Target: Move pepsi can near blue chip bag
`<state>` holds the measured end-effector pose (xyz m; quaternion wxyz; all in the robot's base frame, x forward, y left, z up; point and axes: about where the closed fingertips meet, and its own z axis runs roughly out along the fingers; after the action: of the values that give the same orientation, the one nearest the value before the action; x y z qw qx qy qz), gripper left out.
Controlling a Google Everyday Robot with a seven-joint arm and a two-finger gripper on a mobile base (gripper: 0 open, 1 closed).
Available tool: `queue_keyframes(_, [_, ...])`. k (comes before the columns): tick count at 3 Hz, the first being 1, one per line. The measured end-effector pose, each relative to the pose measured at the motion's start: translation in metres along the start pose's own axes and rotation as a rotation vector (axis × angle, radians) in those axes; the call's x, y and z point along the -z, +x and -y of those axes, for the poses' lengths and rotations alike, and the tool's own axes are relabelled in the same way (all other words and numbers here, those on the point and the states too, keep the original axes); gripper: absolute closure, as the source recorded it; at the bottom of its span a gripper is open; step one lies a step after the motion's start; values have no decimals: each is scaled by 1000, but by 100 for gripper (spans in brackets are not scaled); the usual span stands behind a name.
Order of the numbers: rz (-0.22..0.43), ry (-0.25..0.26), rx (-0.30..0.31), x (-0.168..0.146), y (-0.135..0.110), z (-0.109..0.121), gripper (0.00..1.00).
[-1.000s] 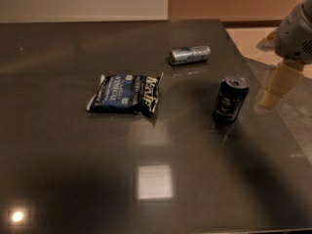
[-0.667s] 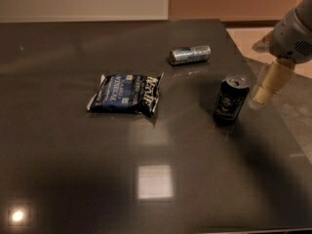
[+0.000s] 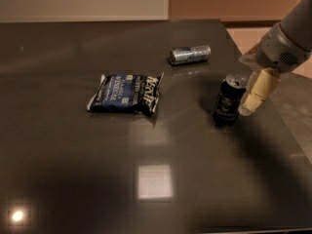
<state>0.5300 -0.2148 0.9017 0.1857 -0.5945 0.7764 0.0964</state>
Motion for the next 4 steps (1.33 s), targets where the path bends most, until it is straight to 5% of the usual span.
queue_keyframes(1, [17, -50, 19, -14, -7, -12, 0])
queue_keyframes(4, [55, -74, 74, -17, -29, -25, 64])
